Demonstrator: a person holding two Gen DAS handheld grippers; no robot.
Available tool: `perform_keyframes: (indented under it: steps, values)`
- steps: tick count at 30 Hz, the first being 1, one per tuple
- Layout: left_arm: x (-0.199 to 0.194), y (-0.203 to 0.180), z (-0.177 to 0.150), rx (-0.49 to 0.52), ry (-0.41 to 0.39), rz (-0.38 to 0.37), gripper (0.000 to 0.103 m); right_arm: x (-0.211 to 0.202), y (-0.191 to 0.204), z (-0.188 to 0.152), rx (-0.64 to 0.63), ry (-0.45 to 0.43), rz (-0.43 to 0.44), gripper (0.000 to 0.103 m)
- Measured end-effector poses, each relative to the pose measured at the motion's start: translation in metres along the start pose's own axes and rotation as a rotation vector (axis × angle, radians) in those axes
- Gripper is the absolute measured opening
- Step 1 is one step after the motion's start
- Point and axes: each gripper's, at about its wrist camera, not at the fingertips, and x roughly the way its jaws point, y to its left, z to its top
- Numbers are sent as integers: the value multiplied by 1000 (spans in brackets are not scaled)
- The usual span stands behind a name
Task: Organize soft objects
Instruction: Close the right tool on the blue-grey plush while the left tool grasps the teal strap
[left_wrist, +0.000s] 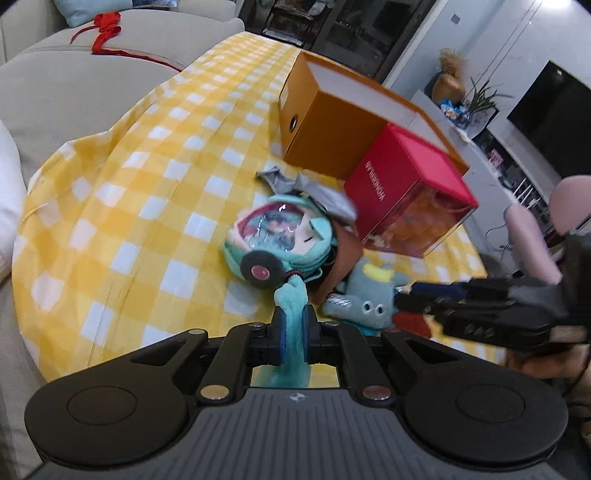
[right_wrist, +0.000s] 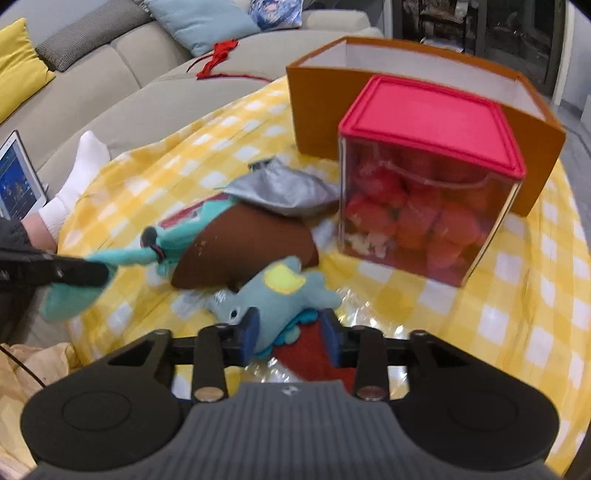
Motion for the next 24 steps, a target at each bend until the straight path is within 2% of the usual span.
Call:
perform_keyframes:
  steps: [3,7,10,14,15,16,18,20,22,24]
  values:
    - [-3,1,-1,-13,15,19,9,6,3,0,-23,2,32,71]
    - [-10,8,-4,-62,18,42,9,22,16,0,-104,36,16,77]
    - [-21,15,1,-101,-24,43,9,31,23,-3,-136,52,10,82]
    - [-46,16,11,-115,-145,1,9,35,31,-8,-195,1,-16,80]
    - [-52,16,14,-116,-175,-18,9,36,32,-9,-204,-3,-24,77]
    - [-58,15,16,-116,-200,-34,9,37,33,-9,-208,-7,-34,69]
    - [-68,12,21,-104,-245,-51,9,36,32,-9,-209,-18,-42,64]
    - [-78,8,24,-93,-285,-56,9,32,31,-8,-194,-28,-31,52]
    - [-89,2,28,-79,-316,-83,9,29,30,-7,-189,-29,-37,50]
    - [-91,-5,31,-47,-309,-91,9,29,30,-6,-187,-16,-40,50]
